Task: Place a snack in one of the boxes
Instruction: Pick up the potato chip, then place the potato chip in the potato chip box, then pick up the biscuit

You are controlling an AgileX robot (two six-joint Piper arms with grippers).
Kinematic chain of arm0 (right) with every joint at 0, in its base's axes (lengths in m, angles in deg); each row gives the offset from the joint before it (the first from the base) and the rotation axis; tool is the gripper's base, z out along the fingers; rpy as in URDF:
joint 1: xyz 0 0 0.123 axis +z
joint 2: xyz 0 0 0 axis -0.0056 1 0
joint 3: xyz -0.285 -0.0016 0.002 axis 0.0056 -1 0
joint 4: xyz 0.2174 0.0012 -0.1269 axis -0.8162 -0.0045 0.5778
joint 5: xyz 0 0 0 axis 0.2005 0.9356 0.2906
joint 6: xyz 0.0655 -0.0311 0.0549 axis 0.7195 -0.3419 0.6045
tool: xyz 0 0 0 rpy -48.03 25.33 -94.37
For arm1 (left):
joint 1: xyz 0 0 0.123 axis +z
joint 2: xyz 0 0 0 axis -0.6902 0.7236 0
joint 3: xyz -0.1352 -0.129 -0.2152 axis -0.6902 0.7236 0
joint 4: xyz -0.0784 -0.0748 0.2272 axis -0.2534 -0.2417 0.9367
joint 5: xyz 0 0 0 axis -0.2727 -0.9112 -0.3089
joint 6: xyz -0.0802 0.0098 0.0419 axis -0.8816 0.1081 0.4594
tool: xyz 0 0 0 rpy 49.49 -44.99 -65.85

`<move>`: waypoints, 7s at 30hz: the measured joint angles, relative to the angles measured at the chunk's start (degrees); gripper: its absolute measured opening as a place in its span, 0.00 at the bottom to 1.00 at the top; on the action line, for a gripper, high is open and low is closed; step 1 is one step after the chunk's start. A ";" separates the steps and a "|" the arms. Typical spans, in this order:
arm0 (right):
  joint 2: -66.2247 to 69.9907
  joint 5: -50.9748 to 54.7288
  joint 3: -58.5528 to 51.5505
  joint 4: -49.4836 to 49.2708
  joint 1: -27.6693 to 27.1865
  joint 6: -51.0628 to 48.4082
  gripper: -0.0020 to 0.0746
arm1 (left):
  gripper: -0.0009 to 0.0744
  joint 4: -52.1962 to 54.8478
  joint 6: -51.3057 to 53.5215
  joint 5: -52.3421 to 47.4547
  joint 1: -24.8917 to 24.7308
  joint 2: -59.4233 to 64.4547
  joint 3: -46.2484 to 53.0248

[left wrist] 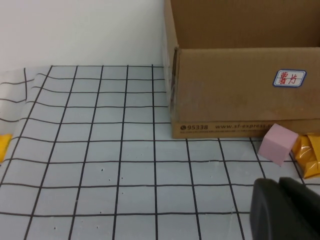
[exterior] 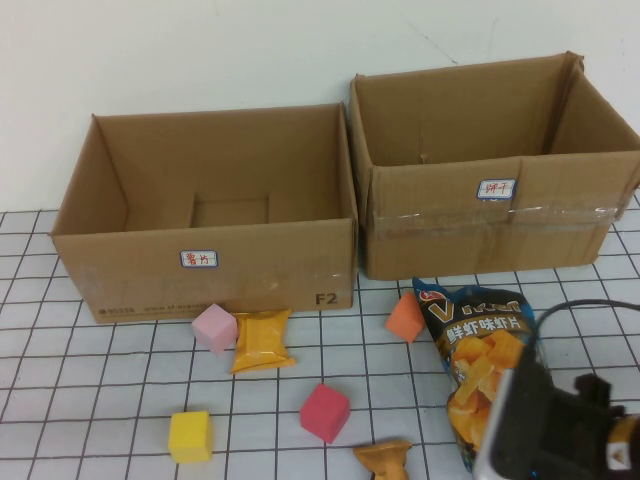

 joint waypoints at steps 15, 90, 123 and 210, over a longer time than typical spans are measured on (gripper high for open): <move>14.35 0.70 10.08 0.86 0.46 0.00 0.93 | 0.01 -4.51 0.00 1.24 0.08 6.99 0.12; 17.70 2.32 12.22 23.04 -12.32 70.96 0.85 | 0.01 -8.11 1.01 1.95 0.08 11.36 0.12; 4.54 8.17 12.38 18.21 -12.42 64.01 0.05 | 0.01 -8.72 1.01 1.95 0.08 11.36 0.12; 9.22 34.40 43.24 21.48 0.51 21.71 0.03 | 0.01 -56.24 46.13 -16.48 -0.04 46.33 -16.42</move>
